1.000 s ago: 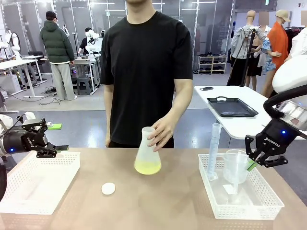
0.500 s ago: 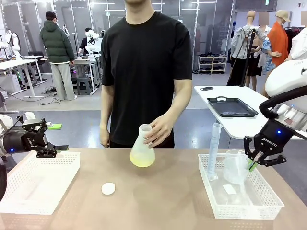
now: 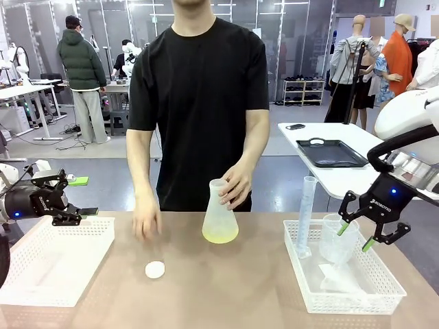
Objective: Prepare the solutions needed for the experiment.
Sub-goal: Once the solution is in the Big flask , pick up the Plastic Funnel and place it back into the right Organizing basket.
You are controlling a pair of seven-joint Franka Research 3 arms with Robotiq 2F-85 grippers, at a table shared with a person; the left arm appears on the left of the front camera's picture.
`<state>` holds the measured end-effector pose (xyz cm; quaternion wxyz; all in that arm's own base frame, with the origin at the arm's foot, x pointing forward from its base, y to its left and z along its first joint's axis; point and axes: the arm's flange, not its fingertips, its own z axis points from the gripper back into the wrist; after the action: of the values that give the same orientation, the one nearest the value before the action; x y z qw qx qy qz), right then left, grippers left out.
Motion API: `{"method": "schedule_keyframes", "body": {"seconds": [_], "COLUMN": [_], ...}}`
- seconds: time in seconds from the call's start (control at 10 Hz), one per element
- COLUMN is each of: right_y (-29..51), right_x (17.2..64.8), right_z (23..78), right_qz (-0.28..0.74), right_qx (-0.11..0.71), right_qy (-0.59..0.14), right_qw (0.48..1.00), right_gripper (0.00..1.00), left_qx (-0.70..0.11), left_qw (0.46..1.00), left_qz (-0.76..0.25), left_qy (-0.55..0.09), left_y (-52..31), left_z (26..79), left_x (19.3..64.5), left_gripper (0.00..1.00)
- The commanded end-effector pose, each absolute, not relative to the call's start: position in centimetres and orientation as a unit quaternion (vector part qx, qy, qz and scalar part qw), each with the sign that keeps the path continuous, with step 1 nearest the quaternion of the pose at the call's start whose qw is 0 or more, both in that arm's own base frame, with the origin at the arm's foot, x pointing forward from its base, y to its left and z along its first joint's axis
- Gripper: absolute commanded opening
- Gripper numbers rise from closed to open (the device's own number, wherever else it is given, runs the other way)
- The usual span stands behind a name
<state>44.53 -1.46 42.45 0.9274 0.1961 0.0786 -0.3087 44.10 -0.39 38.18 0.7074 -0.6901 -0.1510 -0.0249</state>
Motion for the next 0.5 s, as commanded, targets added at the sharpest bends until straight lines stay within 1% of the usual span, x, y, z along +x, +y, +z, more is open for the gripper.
{"method": "schedule_keyframes", "body": {"seconds": [0.0,0.4], "right_y": [-1.50,-1.50], "right_x": [44.26,44.26], "right_z": [42.67,42.67], "right_qz": [-0.307,-0.307], "right_qx": [0.193,0.193], "right_qy": [0.076,0.076], "right_qw": [0.929,0.929], "right_gripper": [0.60,0.60], "left_qx": [-0.688,-0.688], "left_qw": [0.709,0.709], "left_qz": [-0.024,-0.024], "left_qy": [-0.152,-0.152], "left_y": [-0.43,-0.43], "left_z": [38.25,38.25], "left_x": [44.12,44.12], "left_gripper": [1.00,1.00]}}
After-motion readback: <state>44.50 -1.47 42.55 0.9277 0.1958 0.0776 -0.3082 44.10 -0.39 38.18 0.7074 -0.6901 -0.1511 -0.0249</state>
